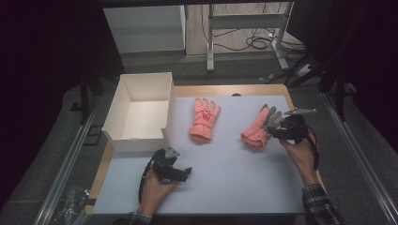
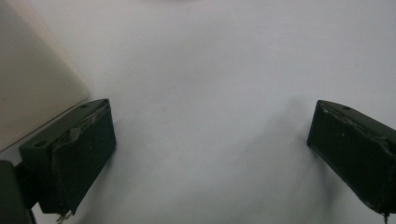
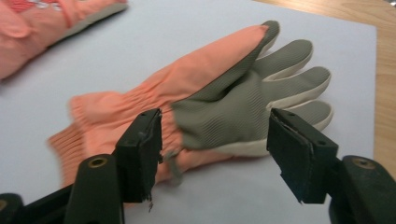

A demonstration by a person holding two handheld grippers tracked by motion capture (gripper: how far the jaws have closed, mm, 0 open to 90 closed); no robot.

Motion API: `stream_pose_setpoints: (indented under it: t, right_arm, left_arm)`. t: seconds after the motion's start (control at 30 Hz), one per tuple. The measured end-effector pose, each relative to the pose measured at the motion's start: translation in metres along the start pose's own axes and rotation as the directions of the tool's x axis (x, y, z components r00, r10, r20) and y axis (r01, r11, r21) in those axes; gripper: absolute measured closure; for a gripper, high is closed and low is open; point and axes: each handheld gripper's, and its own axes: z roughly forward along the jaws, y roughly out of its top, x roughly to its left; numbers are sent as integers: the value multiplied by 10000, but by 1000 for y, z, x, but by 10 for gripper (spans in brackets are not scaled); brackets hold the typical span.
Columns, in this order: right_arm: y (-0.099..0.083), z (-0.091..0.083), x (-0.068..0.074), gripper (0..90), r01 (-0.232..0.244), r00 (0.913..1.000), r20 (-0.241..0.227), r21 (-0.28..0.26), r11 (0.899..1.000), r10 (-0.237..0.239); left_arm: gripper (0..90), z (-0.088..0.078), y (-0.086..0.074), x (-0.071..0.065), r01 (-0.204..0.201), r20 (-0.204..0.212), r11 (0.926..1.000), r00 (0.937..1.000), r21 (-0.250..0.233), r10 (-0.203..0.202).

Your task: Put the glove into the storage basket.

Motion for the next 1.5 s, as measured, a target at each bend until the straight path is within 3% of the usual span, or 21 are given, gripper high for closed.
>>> stream_pose_setpoints:
  t: [0.3, 0.4, 0.47, 0.57, 0.6, 0.73, 0.87, 1.03, 1.23, 1.5]
  right_arm:
    - [16, 30, -11, 392, -346, 9993, 145, 613, 9975, 338]
    - [18, 46, -13, 393, -350, 9982, 529, 1195, 9922, 289]
    - [16, 54, -15, 398, -593, 9976, 428, 1428, 9880, 537]
    - [14, 57, -15, 438, -828, 9962, 400, 1441, 9861, 778]
    - [12, 59, -13, 520, -910, 9953, 471, 1435, 9854, 851]
    - [8, 58, -13, 717, -1171, 9927, 438, 1349, 9839, 1121]
    - [7, 57, -13, 811, -1352, 9905, 407, 1297, 9823, 1310]
    - [8, 54, -14, 839, -1548, 9879, 245, 1230, 9803, 1530]
    - [11, 44, -15, 850, -1807, 9819, -380, 1019, 9782, 1854]
    - [15, 21, -5, 853, -1459, 9805, -1231, 653, 9871, 1530]
  left_arm:
    - [11, 0, 0, 0, -16, 11, 10000, 10000, 4, 16]
    - [11, 0, 0, 0, -23, 11, 10000, 10000, 10, 23]
    - [11, 0, 0, 0, -23, 9, 10000, 10000, 10, 23]
    - [11, 0, 0, 0, -23, 10, 10000, 10000, 10, 23]
    - [11, 0, 0, 0, -24, 9, 10000, 10000, 13, 24]
    - [11, 0, 0, 0, -27, 6, 10000, 10000, 11, 27]
    - [11, 0, 0, 0, -22, 10, 10000, 10000, 7, 22]
    - [11, 0, 0, 0, -25, 11, 10000, 10000, 11, 25]
    - [11, 0, 0, 0, -16, 10, 10000, 10000, 2, 16]
    - [11, 0, 0, 0, -21, 10, 10000, 10000, 4, 21]
